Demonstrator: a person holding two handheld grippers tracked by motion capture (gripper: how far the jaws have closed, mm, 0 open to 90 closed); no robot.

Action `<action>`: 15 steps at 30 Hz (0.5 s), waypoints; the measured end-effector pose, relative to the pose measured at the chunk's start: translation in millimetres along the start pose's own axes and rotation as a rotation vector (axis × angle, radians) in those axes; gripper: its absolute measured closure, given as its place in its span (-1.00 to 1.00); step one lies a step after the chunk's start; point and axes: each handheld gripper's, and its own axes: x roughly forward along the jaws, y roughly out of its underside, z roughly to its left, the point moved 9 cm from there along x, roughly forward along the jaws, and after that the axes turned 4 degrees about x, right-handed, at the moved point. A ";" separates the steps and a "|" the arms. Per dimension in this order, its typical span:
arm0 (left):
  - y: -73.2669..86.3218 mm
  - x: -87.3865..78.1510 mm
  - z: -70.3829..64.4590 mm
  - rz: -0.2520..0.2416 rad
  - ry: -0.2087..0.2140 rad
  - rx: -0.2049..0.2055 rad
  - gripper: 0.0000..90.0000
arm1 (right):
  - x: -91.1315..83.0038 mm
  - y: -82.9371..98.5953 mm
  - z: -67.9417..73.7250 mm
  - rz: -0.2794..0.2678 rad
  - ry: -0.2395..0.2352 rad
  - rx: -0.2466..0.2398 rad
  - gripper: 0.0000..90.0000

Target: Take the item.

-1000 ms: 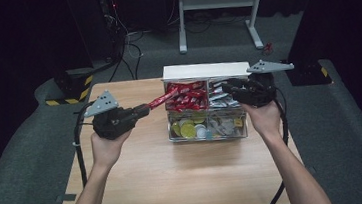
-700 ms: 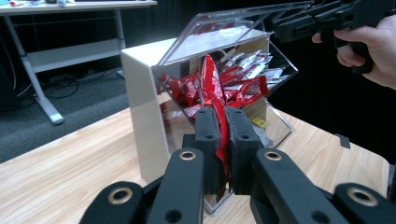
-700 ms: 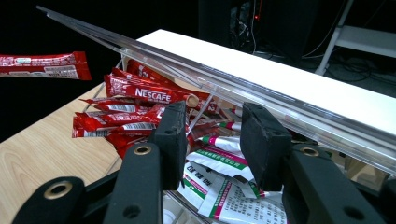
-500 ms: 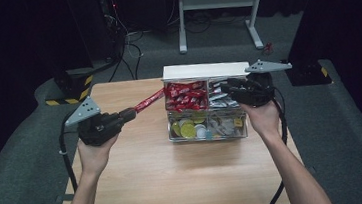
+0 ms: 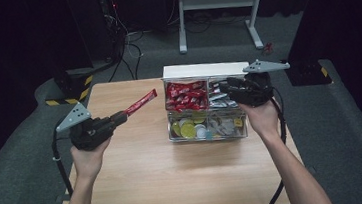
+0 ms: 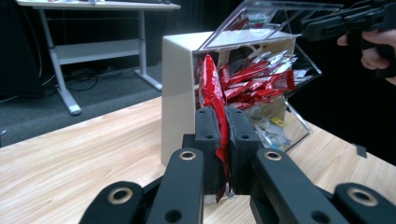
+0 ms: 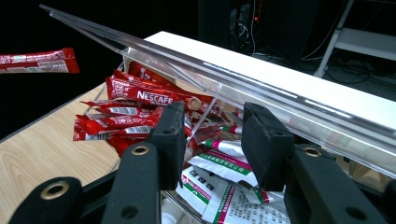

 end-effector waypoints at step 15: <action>32.0 4.7 17.6 0.031 -0.062 -0.049 0.89 | 0.4 -0.6 1.2 0.006 0.006 -0.005 0.30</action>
